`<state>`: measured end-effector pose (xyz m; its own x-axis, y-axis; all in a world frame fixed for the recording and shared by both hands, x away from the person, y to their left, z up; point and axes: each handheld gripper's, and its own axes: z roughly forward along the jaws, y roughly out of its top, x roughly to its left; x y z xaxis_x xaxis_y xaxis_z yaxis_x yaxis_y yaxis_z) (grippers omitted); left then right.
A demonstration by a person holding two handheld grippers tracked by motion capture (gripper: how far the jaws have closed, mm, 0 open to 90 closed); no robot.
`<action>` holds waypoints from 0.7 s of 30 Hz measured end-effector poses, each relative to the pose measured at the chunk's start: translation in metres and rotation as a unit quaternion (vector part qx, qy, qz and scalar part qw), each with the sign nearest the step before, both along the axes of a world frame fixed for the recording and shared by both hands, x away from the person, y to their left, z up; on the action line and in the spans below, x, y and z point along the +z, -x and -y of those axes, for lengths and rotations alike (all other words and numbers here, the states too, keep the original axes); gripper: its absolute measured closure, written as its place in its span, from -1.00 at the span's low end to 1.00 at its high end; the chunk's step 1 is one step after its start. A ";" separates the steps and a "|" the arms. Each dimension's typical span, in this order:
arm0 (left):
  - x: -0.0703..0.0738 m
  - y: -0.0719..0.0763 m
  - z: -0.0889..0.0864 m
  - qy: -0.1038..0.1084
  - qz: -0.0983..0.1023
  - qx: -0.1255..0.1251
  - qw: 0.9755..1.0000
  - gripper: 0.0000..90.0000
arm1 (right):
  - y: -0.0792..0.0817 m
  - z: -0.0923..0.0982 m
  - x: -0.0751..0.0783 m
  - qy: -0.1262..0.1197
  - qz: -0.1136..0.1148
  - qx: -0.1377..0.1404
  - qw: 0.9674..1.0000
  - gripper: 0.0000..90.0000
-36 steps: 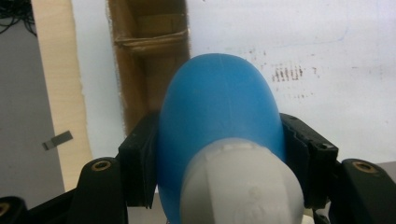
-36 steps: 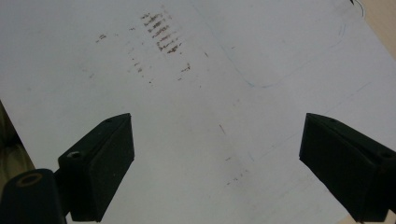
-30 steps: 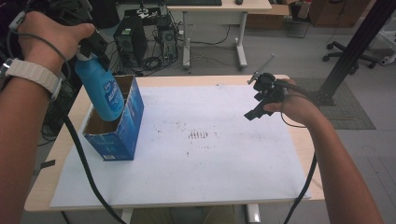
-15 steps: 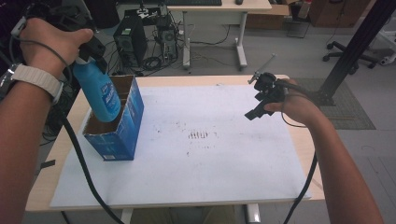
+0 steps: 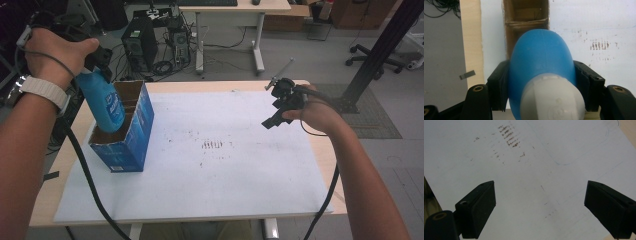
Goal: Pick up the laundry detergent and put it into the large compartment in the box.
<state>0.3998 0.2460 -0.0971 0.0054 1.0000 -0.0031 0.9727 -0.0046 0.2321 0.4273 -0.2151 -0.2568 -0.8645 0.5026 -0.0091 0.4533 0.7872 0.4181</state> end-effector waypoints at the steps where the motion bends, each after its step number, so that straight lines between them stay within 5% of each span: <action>1: 0.000 0.000 0.000 0.000 0.000 0.000 1.000 -0.17 | 0.000 0.000 0.000 0.000 0.000 0.000 1.000 -0.77; 21: -0.039 -0.009 -0.008 -0.004 -0.002 -0.002 1.000 -0.17 | 0.000 0.000 -0.001 0.005 -0.002 -0.004 1.000 -0.77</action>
<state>0.4092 0.2543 -0.1362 0.0097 0.9999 0.0048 0.9738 -0.0105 0.2274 0.4273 -0.2155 -0.2579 -0.8602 0.5099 -0.0113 0.4615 0.7877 0.4080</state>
